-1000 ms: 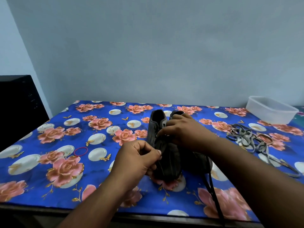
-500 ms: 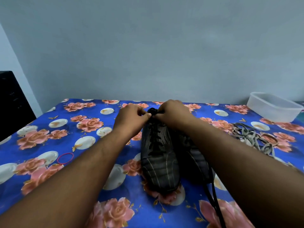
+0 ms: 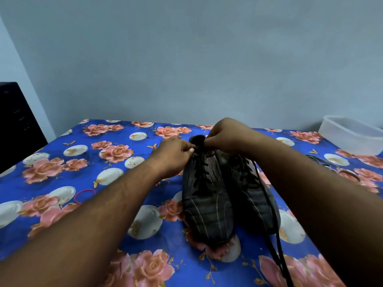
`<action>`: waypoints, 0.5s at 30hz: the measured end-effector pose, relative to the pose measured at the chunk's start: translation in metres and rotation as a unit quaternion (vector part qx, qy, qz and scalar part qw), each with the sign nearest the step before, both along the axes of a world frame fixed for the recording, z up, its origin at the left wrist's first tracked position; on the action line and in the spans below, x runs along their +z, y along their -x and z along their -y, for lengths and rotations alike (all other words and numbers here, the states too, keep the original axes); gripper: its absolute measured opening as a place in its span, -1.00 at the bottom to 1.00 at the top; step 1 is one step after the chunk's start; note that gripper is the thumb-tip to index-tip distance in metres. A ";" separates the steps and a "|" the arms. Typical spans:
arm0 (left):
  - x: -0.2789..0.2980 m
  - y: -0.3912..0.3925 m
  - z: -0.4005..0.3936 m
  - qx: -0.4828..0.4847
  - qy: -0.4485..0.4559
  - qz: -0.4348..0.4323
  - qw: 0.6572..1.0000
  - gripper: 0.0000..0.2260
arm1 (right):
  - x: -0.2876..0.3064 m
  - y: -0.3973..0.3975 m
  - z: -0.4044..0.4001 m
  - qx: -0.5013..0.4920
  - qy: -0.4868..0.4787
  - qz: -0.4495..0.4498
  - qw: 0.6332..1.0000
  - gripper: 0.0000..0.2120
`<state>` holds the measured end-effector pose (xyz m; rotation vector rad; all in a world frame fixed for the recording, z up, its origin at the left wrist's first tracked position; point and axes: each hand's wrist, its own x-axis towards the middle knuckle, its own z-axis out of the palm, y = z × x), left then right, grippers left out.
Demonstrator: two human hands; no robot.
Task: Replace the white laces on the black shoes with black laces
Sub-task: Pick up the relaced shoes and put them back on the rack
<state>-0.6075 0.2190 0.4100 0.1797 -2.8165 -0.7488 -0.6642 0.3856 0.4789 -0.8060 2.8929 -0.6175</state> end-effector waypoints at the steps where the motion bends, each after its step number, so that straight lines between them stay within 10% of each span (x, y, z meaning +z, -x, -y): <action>1: -0.003 0.001 -0.001 0.007 0.008 0.002 1.000 -0.74 | -0.001 -0.001 -0.003 0.005 0.027 -0.002 1.000 -0.85; 10: -0.012 -0.016 0.000 0.043 -0.086 -0.042 0.995 -0.75 | -0.034 0.004 0.020 -0.020 -0.034 -0.087 0.995 -0.73; 15: -0.010 -0.047 -0.013 0.031 -0.115 -0.084 0.989 -0.74 | -0.030 -0.015 -0.015 -0.022 0.114 -0.108 0.987 -0.70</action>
